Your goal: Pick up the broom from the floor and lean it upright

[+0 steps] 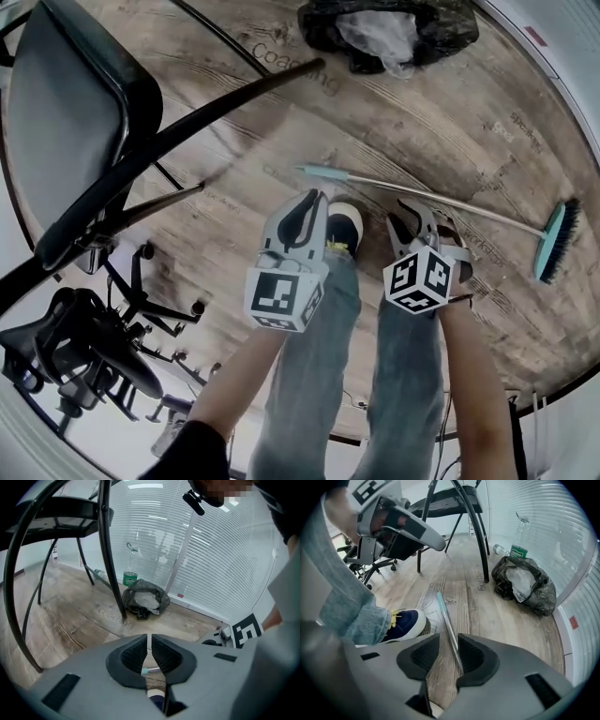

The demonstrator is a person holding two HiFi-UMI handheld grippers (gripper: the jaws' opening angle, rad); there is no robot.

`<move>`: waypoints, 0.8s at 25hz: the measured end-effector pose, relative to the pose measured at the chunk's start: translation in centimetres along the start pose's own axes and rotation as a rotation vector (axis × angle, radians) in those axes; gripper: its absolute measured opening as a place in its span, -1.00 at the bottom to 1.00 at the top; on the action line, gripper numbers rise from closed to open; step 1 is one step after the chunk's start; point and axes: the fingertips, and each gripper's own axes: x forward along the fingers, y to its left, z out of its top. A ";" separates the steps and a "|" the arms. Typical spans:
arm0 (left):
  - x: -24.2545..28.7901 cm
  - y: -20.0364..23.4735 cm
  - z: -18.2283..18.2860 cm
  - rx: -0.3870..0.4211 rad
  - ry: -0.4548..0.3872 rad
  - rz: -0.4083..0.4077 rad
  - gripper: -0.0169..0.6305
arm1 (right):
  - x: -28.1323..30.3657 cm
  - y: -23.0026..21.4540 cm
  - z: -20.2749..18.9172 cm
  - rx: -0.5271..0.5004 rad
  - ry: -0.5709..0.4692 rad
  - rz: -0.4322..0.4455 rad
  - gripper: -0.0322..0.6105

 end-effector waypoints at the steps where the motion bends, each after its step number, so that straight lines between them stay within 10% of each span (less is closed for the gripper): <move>1: 0.5 0.4 -0.6 -0.004 0.006 0.003 -0.88 | 0.9 0.0 -0.3 -0.008 0.007 0.002 -0.50; 20: 4.5 3.2 -3.8 -0.046 0.024 0.027 -0.88 | 9.5 -1.1 -3.8 -0.101 0.133 -0.001 -0.54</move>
